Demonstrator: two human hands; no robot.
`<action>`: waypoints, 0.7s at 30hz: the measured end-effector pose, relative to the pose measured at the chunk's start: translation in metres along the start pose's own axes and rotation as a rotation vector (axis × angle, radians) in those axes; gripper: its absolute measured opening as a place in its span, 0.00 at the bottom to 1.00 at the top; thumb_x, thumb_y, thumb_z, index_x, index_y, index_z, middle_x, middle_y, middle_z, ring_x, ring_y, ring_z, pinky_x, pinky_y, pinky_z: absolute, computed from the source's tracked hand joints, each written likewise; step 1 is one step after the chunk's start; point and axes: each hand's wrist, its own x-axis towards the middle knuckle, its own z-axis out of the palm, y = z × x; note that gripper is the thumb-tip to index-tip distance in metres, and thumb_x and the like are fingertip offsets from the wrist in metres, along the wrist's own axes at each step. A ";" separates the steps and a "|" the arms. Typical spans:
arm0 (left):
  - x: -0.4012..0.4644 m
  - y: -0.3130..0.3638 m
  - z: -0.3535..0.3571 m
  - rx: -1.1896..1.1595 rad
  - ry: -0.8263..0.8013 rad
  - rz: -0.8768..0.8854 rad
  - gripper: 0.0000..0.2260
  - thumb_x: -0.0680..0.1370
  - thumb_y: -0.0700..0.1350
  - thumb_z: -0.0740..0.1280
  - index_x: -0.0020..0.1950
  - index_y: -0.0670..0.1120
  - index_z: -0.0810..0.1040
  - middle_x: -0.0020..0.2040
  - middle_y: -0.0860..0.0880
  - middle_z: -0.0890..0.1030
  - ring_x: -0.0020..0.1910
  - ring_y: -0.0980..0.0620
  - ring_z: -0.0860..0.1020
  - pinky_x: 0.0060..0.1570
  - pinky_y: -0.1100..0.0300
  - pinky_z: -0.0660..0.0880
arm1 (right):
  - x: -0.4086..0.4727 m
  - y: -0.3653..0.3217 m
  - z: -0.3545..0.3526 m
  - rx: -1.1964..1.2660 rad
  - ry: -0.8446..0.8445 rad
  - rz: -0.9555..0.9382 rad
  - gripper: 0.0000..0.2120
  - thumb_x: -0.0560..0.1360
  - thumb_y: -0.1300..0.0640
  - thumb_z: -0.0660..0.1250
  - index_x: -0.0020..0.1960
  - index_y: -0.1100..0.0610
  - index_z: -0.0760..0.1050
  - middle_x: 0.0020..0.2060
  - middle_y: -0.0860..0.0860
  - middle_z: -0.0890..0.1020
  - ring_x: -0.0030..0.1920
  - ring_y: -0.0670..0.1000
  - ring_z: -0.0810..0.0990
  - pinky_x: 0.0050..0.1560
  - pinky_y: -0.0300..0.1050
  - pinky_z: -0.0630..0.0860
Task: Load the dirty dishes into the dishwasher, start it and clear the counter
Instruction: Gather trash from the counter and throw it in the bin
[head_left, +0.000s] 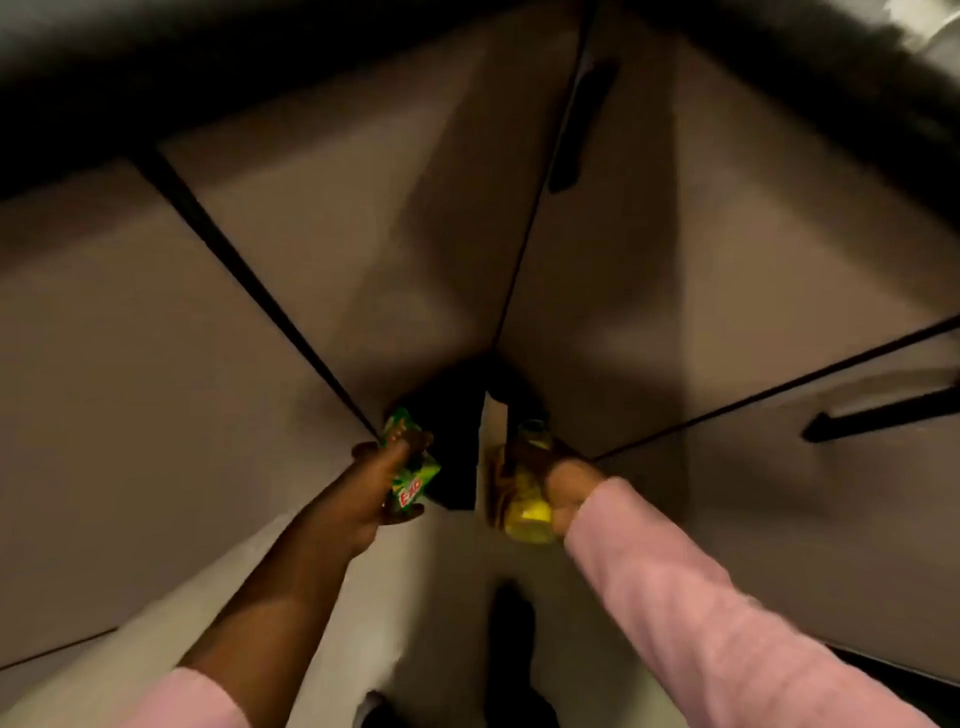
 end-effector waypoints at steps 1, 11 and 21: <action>0.021 -0.012 0.001 -0.090 0.035 -0.050 0.25 0.75 0.51 0.70 0.68 0.44 0.68 0.54 0.44 0.79 0.46 0.48 0.78 0.34 0.52 0.81 | 0.020 0.000 -0.001 0.037 0.029 0.048 0.11 0.78 0.55 0.63 0.38 0.52 0.69 0.33 0.49 0.75 0.30 0.47 0.76 0.25 0.33 0.74; 0.148 -0.059 0.030 -0.171 -0.079 0.024 0.27 0.67 0.56 0.76 0.63 0.50 0.77 0.57 0.46 0.83 0.55 0.45 0.81 0.59 0.40 0.75 | 0.159 0.006 -0.017 -0.315 0.003 0.131 0.08 0.79 0.55 0.61 0.41 0.54 0.69 0.38 0.52 0.76 0.35 0.49 0.77 0.39 0.41 0.77; 0.180 -0.107 0.022 0.609 0.466 0.520 0.14 0.80 0.44 0.64 0.64 0.39 0.73 0.57 0.42 0.77 0.54 0.46 0.76 0.46 0.58 0.71 | 0.218 0.011 -0.032 -0.406 0.080 -0.065 0.24 0.80 0.50 0.61 0.74 0.52 0.62 0.69 0.53 0.70 0.68 0.60 0.69 0.56 0.59 0.73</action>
